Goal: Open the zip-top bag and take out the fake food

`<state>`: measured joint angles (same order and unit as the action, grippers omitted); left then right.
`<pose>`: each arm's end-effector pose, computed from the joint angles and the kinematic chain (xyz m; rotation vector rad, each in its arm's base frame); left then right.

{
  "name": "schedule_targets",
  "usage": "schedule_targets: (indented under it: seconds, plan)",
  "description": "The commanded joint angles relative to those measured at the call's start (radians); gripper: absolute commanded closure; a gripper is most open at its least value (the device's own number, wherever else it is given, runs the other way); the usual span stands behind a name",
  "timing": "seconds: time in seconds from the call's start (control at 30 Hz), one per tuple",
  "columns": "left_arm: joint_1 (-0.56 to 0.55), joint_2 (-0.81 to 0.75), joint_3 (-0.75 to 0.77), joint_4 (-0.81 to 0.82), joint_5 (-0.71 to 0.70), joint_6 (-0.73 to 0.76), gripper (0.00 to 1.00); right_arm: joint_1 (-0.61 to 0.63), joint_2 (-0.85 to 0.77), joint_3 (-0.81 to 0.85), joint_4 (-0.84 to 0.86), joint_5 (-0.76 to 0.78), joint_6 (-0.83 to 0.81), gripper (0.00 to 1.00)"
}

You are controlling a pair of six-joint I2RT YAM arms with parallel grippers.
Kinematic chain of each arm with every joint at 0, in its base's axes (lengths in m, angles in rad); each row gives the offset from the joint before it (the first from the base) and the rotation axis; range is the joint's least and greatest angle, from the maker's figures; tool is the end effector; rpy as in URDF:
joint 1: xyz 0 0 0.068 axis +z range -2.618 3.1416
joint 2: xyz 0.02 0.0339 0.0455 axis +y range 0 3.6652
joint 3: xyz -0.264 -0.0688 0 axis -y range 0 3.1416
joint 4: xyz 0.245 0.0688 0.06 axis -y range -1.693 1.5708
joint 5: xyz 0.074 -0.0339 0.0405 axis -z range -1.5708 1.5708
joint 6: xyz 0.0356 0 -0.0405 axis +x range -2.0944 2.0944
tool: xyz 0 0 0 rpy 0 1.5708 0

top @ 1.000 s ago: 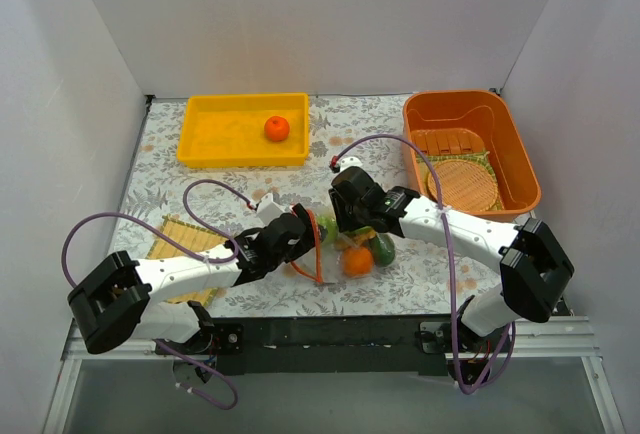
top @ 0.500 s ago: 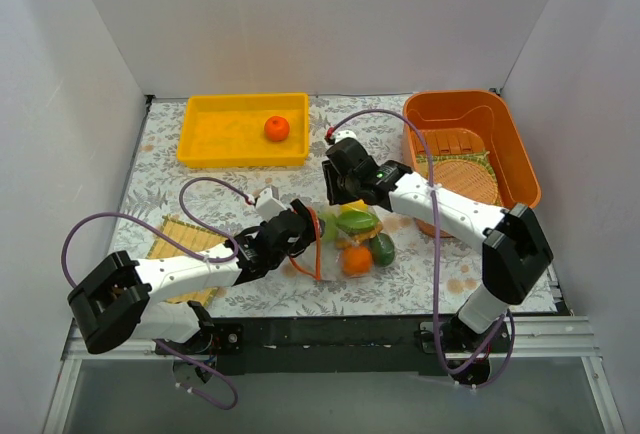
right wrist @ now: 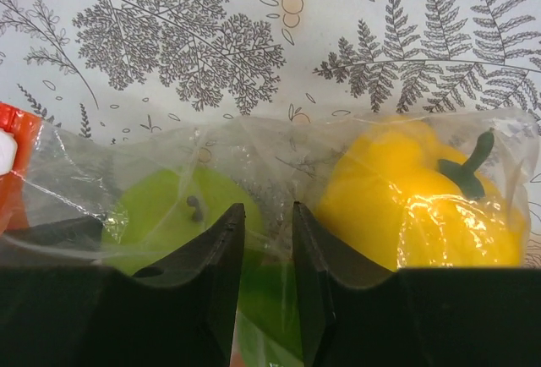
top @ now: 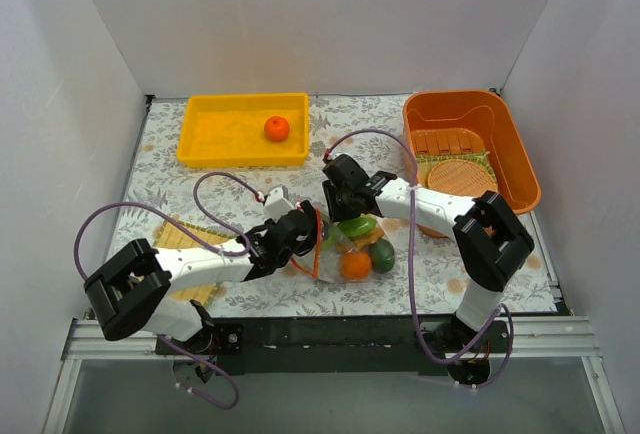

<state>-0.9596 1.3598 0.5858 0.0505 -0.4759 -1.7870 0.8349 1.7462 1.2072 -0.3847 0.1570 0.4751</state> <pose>0.1632 -0.2044 0.1734 -1.1873 2.0611 -0.9330 0.2545 0.2727 0.2121 -0.3845 2.4845 0.3566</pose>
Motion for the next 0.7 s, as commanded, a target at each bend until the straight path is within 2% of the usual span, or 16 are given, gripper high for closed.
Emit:
schedule_targets:
  seconds: [0.0, 0.2, 0.4, 0.53, 0.67]
  plan:
    - [-0.001, 0.019, 0.049, -0.027, -0.026, 0.052, 0.28, -0.002, -0.054, -0.069, 0.033, -0.042, 0.02, 0.65]
    - [-0.001, 0.061, 0.029, -0.014, -0.003, 0.063, 0.23, 0.001, -0.068, -0.104, 0.072, -0.083, 0.007, 0.68]
    - [-0.001, 0.09, 0.016, -0.037, 0.025, 0.06, 0.12, 0.001, -0.042, -0.1, 0.073, -0.088, -0.024, 0.69]
    - [-0.002, 0.091, 0.019, -0.077, 0.023, 0.06, 0.13, 0.001, -0.031, -0.078, 0.057, -0.07, -0.039, 0.69]
    - [-0.002, 0.067, 0.009, -0.11, -0.006, 0.047, 0.22, 0.0, -0.031, -0.051, 0.03, -0.028, -0.059, 0.68]
